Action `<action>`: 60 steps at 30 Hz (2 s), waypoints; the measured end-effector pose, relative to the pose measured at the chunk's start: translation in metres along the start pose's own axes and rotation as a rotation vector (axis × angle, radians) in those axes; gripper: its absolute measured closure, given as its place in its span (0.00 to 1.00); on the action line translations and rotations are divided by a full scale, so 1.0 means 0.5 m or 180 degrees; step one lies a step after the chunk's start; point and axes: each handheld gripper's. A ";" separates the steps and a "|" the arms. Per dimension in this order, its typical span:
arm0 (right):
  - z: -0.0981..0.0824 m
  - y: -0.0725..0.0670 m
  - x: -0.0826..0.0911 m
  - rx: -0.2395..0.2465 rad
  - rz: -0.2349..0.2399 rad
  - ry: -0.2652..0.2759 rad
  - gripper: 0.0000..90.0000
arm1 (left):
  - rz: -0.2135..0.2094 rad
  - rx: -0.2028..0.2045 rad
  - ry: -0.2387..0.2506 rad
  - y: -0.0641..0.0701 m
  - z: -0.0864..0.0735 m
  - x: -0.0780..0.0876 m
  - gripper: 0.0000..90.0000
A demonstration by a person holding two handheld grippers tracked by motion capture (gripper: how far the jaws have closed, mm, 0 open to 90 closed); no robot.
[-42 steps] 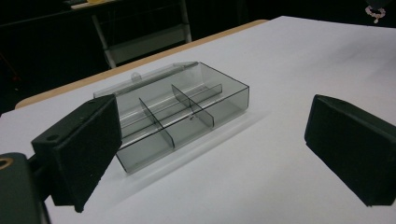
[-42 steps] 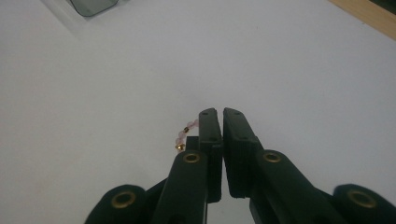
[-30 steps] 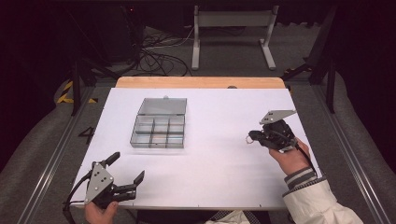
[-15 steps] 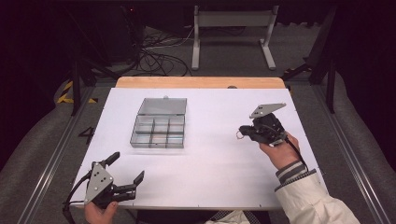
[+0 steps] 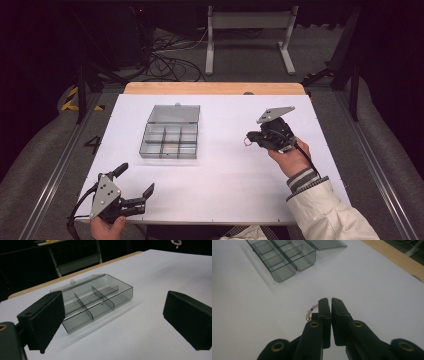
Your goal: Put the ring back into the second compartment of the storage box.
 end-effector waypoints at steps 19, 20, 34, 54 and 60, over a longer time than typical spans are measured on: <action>0.055 -0.039 -0.041 0.0081 0.0074 0.0129 0.96 | 0.0041 0.0016 -0.0002 0.004 -0.003 0.009 0.05; 0.059 -0.042 -0.044 0.0077 0.0092 0.0135 0.96 | 0.0043 0.0019 -0.0004 0.004 -0.003 0.009 0.05; 0.100 -0.066 -0.092 0.0068 0.0263 0.0161 0.96 | 0.0120 0.0055 -0.0002 0.009 -0.008 0.024 0.05; 0.150 -0.107 -0.142 0.0113 0.0343 0.0169 0.96 | 0.0098 0.0061 -0.0002 0.007 -0.007 0.022 0.05; 0.165 -0.122 -0.159 0.0068 0.0381 0.0199 0.96 | 0.0077 0.0059 -0.0005 0.005 -0.006 0.018 0.05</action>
Point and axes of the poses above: each handheld gripper's, and its own axes: x roughly backward along the jaws, z roughly out of its top, y roughly to its right, and after that the axes turned 13 degrees about -z, right-handed
